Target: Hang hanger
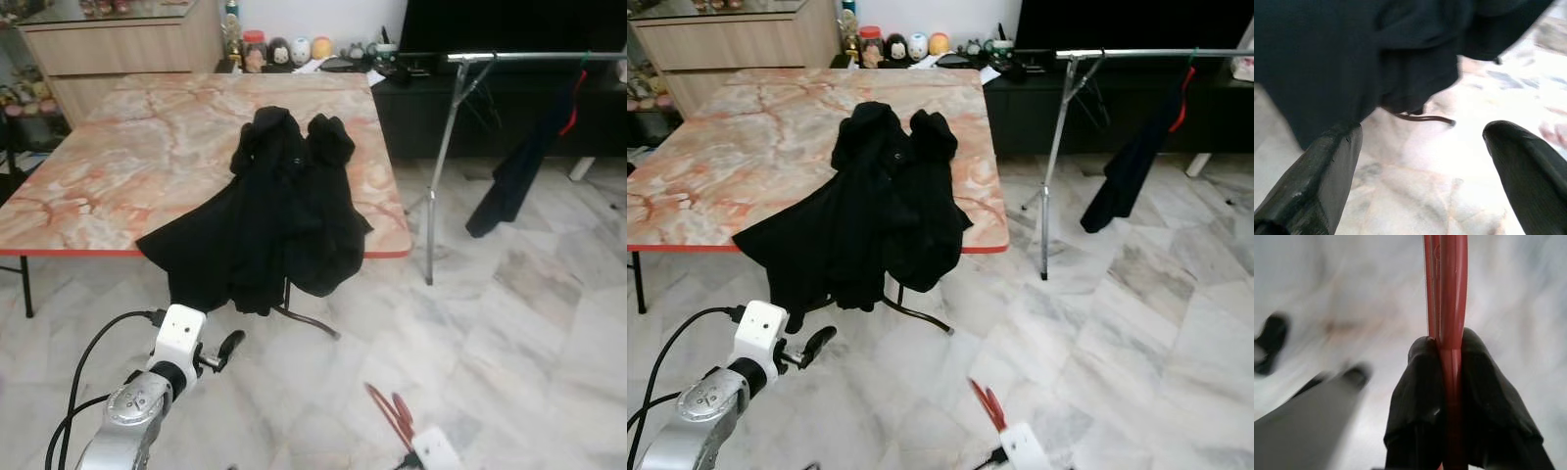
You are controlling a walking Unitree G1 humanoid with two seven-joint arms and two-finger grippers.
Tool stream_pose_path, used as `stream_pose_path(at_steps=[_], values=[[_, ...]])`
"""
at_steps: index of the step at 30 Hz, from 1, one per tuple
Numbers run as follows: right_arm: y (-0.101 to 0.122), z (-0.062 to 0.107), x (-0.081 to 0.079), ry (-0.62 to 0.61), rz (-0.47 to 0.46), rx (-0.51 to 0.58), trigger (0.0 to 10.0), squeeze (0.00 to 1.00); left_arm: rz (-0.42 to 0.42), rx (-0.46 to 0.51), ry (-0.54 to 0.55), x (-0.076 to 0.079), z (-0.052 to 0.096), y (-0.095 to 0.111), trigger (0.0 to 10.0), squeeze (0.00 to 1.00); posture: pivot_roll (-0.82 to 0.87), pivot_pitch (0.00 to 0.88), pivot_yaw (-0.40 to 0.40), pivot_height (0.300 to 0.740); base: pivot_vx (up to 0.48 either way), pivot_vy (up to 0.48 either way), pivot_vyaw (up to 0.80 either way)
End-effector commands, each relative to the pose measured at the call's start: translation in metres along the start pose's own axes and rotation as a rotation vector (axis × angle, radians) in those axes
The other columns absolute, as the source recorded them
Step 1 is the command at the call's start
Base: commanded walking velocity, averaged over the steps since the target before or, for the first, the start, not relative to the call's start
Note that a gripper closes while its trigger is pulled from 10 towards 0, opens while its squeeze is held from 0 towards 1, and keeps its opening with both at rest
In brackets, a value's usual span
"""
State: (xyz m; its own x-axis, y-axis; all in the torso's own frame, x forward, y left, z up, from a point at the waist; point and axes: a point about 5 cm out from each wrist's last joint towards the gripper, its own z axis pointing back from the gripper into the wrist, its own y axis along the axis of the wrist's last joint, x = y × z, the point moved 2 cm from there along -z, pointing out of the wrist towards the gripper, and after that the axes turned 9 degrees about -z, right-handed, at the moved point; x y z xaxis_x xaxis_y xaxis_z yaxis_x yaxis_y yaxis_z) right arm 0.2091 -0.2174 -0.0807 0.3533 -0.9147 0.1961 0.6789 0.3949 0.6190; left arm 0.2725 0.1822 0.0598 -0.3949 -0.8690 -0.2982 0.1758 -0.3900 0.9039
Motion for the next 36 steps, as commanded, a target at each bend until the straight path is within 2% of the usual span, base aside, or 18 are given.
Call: stream_pose_path(at_steps=[1, 6, 8, 10, 11, 12, 15, 16, 17, 20, 26, 29, 33, 36], values=[[0.022, 0.000, 0.007, 0.054, 0.082, 0.095, 10.0, 0.00, -0.038, 0.016, -0.050, 0.005, -0.001, 0.002, 10.0, 0.00, 0.00, 0.000, -0.019, 0.740, 0.000, 0.000, 0.00], [0.026, 0.004, 0.022, 0.086, 0.107, 0.111, 10.0, 0.00, -0.106, 0.041, -0.137, 0.013, -0.003, 0.005, 10.0, 0.00, 0.00, 0.000, -0.014, 0.740, 0.000, 0.000, 0.00], [0.029, 0.007, 0.018, 0.240, 0.134, 0.100, 10.0, 0.00, -0.131, 0.064, -0.199, 0.019, -0.003, 0.008, 10.0, 0.00, 0.00, 0.000, -0.011, 0.740, 0.000, 0.000, 0.00], [0.028, 0.014, 0.010, 0.432, 0.209, 0.080, 10.0, 0.00, -0.160, 0.102, -0.297, 0.026, -0.002, 0.014, 10.0, 0.00, 0.00, 0.000, -0.010, 0.740, 0.000, 0.000, 0.00], [0.028, 0.014, 0.010, 0.432, 0.209, 0.080, 10.0, 0.00, -0.160, 0.102, -0.297, 0.026, -0.002, 0.014, 10.0, 0.00, 0.00, 0.000, -0.010, 0.740, 0.000, 0.000, 0.00], [0.029, 0.018, 0.010, 0.506, 0.218, 0.074, 10.0, 0.00, -0.173, 0.121, -0.352, 0.029, -0.001, 0.018, 10.0, 0.00, 0.00, 0.000, -0.011, 0.740, 0.000, 0.000, 0.00], [0.029, 0.023, 0.011, 0.581, 0.264, 0.060, 10.0, 0.00, -0.191, 0.140, -0.438, 0.035, 0.002, 0.024, 10.0, 0.00, 0.00, 0.000, -0.014, 0.740, 0.000, 0.000, 0.00], [0.033, 0.029, 0.012, 0.652, 0.302, 0.060, 10.0, 0.00, -0.229, 0.133, -0.555, 0.042, 0.009, 0.026, 10.0, 0.00, 0.00, 0.000, -0.014, 0.740, 0.000, 0.000, 0.00], [0.033, 0.029, 0.012, 0.652, 0.302, 0.060, 10.0, 0.00, -0.229, 0.133, -0.555, 0.042, 0.009, 0.026, 10.0, 0.00, 0.00, 0.000, -0.014, 0.740, 0.000, 0.000, 0.00], [0.043, 0.039, 0.014, 0.762, 0.347, 0.081, 10.0, 0.00, -0.259, 0.131, -0.726, 0.052, 0.020, 0.031, 10.0, 0.00, -0.01, 0.000, -0.015, 0.740, 0.000, 0.000, 0.00], [0.065, 0.047, 0.011, 0.835, 0.353, 0.147, 10.0, 0.00, -0.235, 0.181, -0.842, 0.060, 0.024, 0.048, 10.0, 0.00, -0.01, 0.000, -0.020, 0.740, 0.000, 0.000, 0.00], [0.076, 0.052, 0.007, 0.877, 0.382, 0.172, 10.0, 0.00, -0.202, 0.217, -0.856, 0.064, 0.022, 0.059, 10.0, 0.00, -0.01, 0.000, -0.025, 0.740, 0.000, 0.000, 0.00], [0.097, 0.058, -0.001, 0.929, 0.370, 0.245, 10.0, 0.00, -0.189, 0.244, -0.865, 0.070, 0.017, 0.067, 10.0, 0.00, -0.02, 0.000, -0.035, 0.740, 0.000, 0.000, 0.00], [0.102, 0.061, -0.003, 0.947, 0.389, 0.245, 10.0, 0.00, -0.174, 0.257, -0.870, 0.077, 0.017, 0.069, 10.0, 0.00, -0.01, 0.000, -0.044, 0.740, 0.000, 0.000, 0.00]])
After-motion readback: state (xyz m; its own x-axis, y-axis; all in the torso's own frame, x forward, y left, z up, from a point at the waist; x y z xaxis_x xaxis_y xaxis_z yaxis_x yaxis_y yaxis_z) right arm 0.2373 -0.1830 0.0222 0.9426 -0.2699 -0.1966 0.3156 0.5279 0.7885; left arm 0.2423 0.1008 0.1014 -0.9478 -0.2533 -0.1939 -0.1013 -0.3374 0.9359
